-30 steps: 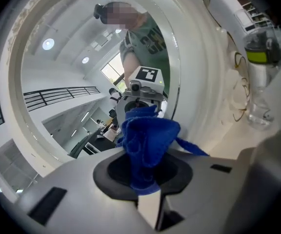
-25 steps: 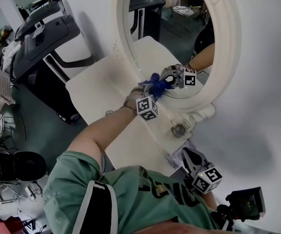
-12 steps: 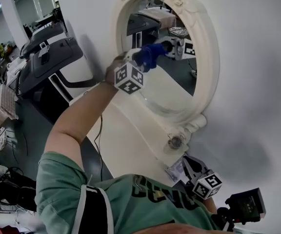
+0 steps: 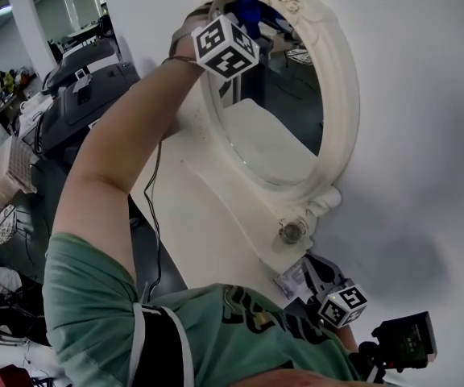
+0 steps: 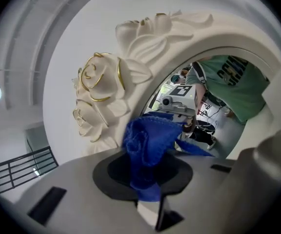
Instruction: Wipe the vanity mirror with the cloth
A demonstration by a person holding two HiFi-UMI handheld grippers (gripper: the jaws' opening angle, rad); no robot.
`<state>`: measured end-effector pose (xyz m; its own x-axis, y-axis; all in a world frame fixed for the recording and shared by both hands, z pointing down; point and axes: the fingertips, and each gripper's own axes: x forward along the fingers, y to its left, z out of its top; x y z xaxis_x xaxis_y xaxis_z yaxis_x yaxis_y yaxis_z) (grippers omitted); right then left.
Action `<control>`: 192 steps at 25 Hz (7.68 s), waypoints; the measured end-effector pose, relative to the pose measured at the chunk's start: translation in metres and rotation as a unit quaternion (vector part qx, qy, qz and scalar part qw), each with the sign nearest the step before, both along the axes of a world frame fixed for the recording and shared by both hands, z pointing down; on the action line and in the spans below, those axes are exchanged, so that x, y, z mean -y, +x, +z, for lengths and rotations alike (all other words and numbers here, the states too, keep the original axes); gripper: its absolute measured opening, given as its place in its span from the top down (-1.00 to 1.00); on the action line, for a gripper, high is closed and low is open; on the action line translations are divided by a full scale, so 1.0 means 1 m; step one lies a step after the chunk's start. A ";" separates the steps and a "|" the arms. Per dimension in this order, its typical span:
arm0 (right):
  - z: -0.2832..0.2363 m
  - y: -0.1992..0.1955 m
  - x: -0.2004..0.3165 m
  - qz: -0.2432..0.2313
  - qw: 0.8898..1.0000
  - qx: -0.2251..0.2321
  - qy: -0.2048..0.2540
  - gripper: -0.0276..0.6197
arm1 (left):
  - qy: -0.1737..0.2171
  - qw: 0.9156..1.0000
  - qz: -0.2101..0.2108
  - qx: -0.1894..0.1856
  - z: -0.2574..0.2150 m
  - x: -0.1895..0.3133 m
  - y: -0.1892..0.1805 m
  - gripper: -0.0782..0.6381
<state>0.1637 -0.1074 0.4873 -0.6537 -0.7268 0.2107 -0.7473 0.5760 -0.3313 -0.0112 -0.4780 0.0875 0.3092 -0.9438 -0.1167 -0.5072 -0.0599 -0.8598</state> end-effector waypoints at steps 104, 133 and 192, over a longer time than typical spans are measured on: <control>0.004 -0.007 -0.007 0.000 1.000 0.009 -0.028 0.88 | -0.263 0.956 0.078 0.108 0.415 -0.079 0.051 0.55; 0.003 -0.011 -0.005 -0.011 1.000 0.023 -0.014 0.88 | 0.066 0.984 -0.010 0.166 0.122 -0.071 0.069 0.57; -0.008 -0.026 0.004 -0.037 0.999 -0.008 -0.005 0.88 | 0.078 0.979 0.078 0.173 0.185 -0.115 0.117 0.56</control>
